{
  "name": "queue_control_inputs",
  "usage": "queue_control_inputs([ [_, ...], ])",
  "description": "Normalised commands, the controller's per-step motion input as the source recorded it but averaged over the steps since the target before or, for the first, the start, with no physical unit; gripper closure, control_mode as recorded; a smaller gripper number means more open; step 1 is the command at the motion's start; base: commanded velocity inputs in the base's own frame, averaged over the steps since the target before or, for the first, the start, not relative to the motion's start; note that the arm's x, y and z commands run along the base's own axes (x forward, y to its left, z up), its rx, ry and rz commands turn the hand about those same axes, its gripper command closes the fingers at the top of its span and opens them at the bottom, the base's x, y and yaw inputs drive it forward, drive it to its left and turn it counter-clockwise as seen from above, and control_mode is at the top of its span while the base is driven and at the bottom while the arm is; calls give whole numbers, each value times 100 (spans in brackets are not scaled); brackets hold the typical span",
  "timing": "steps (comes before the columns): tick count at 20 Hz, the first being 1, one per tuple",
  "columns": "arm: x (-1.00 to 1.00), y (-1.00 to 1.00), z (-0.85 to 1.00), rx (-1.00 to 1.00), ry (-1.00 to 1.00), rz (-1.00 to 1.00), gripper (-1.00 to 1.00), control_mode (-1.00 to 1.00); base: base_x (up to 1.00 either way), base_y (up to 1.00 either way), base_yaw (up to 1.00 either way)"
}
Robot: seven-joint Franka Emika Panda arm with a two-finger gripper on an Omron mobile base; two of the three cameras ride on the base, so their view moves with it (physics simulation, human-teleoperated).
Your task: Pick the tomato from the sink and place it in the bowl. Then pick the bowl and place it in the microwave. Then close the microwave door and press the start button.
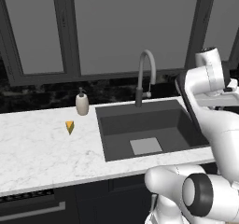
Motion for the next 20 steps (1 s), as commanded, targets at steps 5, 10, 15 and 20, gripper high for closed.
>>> queue_control_inputs([
  [5, 0, -2, 0, 0, -5, 1, 100, -100, 0, 0, 0],
  [10, -4, 0, 0, 0, -7, 0, 100, -100, 0, 0, 0],
  [15, -9, 0, 0, 0, -5, -3, 100, 100, -14, 1, -15],
  [20, 0, 0, 0, 0, 0, 0, 100, 100, -41, 3, -72],
])
